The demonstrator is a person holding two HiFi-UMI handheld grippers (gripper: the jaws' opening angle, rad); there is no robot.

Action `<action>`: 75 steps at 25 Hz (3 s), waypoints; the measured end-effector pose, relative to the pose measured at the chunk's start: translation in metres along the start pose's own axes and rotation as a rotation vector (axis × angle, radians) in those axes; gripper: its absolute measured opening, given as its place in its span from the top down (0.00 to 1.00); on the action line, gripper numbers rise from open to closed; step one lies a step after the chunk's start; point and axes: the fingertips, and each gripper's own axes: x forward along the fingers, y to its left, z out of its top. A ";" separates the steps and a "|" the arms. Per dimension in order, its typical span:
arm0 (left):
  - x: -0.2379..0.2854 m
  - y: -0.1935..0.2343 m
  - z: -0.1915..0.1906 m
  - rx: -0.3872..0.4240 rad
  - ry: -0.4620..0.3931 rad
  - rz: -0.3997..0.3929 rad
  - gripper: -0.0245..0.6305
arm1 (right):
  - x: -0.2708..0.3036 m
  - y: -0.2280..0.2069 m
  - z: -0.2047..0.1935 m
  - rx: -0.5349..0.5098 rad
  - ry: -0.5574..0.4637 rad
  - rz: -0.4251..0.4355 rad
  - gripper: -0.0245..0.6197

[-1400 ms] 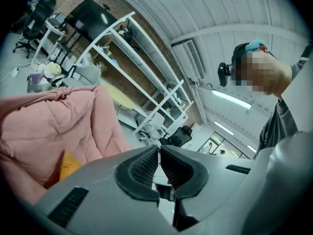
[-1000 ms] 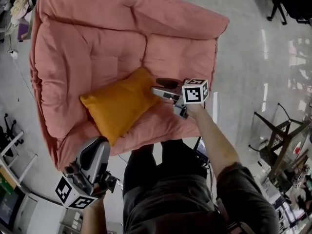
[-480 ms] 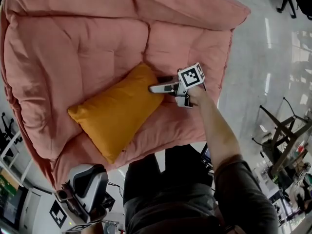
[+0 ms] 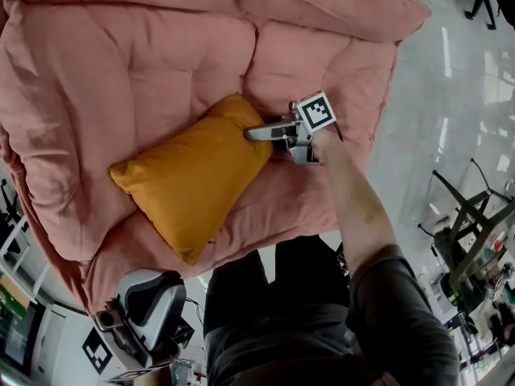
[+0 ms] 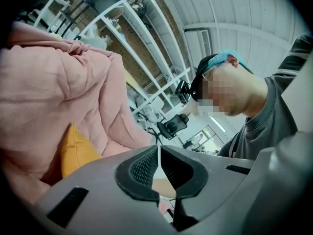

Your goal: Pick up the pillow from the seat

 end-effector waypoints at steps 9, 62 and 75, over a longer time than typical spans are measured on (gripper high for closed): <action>-0.022 -0.030 0.023 0.082 -0.051 -0.056 0.95 | -0.038 0.066 0.016 -0.213 -0.114 -0.176 0.69; -0.173 -0.275 0.166 0.440 -0.385 -0.274 0.95 | 0.020 0.725 -0.031 -0.606 -0.891 0.235 0.71; -0.164 -0.274 0.156 0.424 -0.384 -0.264 0.95 | 0.013 0.719 -0.030 -0.593 -0.886 0.245 0.71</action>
